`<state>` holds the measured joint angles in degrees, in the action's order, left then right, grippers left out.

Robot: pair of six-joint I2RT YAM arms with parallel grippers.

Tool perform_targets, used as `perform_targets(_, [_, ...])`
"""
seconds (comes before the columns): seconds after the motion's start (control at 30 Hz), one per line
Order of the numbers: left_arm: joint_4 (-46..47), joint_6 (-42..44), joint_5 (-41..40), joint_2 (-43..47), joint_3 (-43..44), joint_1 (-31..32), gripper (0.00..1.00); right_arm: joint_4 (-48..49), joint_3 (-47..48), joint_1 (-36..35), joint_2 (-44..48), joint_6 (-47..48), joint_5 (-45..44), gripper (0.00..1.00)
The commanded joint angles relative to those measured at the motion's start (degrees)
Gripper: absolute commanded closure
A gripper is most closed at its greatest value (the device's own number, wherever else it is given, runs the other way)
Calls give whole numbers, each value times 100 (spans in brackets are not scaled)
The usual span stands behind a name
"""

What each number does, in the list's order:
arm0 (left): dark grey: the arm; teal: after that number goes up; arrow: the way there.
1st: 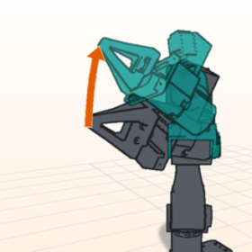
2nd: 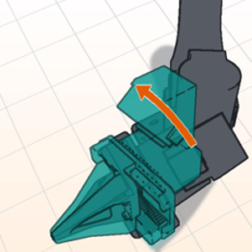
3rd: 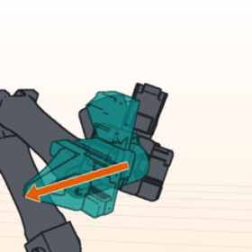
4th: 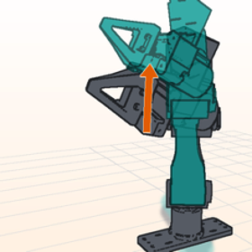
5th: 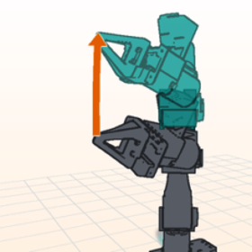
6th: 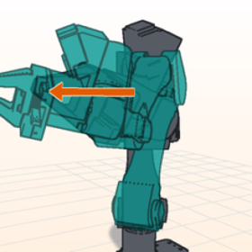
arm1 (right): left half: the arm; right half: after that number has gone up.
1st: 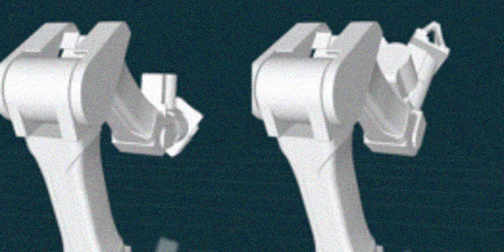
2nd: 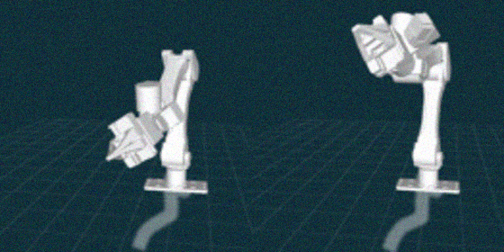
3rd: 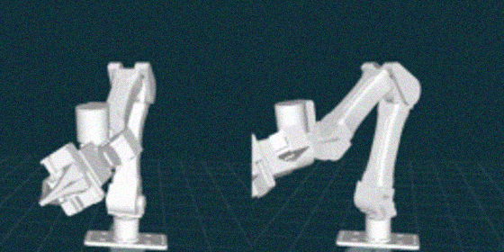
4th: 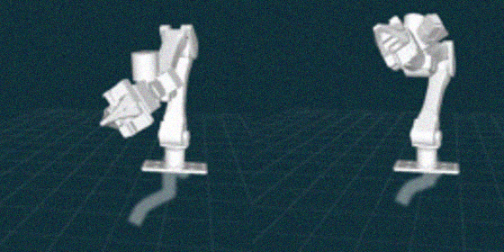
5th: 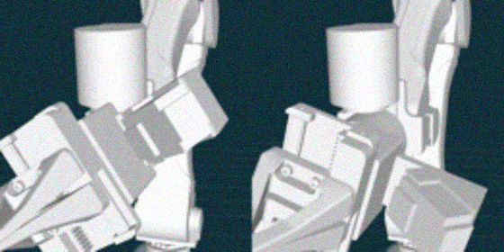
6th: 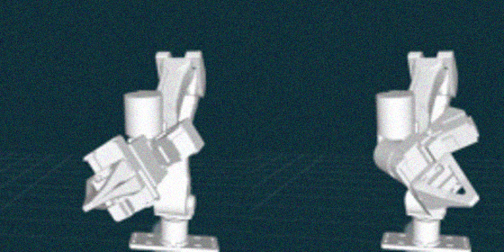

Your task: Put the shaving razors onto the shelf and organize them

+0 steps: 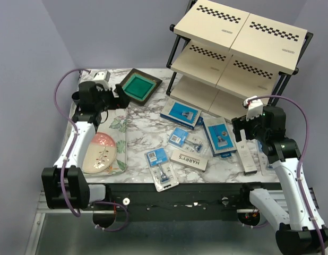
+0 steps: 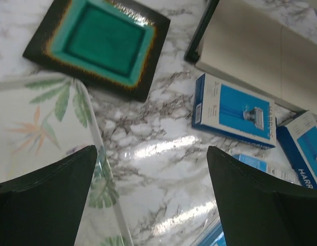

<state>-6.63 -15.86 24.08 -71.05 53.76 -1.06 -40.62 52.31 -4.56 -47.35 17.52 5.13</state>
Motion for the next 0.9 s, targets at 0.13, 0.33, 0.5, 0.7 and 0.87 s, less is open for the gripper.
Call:
perform_targets(0.13, [-5,1155,115,-1481,2305,984,6,-666,604,94,-107,-766,-1576,0])
perform_targets(0.33, [1390,787,290,-2308,2579,1275,22,-930,1210,227,-20,-1698,-2041,0])
perform_targets(0.5, [2280,330,221,-3114,3173,1442,23,-1079,1597,280,-177,-1961,-2410,0])
perform_targets(0.7, [2921,-233,466,-4143,4158,1582,23,-1378,2054,877,-696,-2253,-2640,2])
perform_targets(0.87, [3150,-427,563,-4847,4994,1767,23,-1361,2116,1509,-1082,-2244,-2692,4])
